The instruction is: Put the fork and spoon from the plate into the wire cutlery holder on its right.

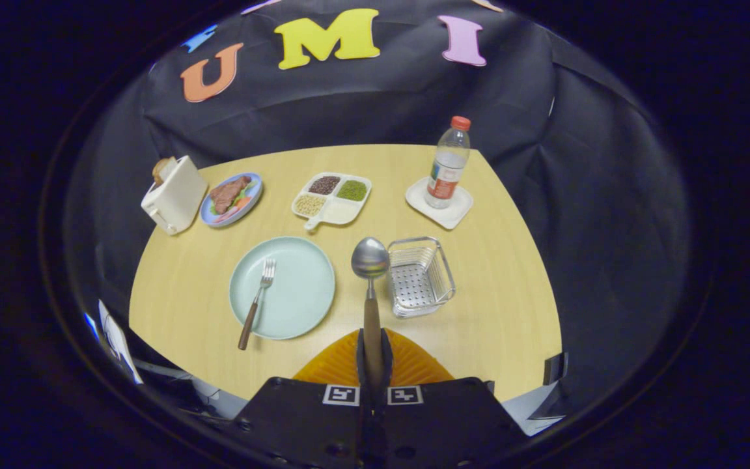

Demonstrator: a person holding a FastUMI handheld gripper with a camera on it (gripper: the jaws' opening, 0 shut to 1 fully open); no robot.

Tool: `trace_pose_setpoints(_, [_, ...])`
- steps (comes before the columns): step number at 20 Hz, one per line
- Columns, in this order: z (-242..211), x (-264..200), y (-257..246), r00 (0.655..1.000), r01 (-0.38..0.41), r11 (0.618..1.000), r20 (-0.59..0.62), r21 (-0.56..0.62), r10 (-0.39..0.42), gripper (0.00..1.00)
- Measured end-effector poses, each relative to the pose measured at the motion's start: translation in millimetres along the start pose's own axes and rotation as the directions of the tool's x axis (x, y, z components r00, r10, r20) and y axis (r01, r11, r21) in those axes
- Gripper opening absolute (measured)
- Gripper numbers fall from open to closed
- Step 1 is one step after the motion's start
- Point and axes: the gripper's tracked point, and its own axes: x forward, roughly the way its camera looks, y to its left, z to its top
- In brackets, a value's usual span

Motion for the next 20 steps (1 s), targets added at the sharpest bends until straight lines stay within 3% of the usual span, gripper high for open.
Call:
trace_pose_setpoints(6, [-4, 16, -42, 0.998, 0.051, 0.998, -0.031, 0.025, -0.050, 0.01])
trace_pose_setpoints(13, [-10, 30, -58, 0.992, 0.087, 0.996, -0.096, 0.013, -0.085, 0.04])
trace_pose_setpoints(20, [13, 27, -57, 0.992, 0.125, 0.991, -0.016, -0.037, -0.126, 0.16])
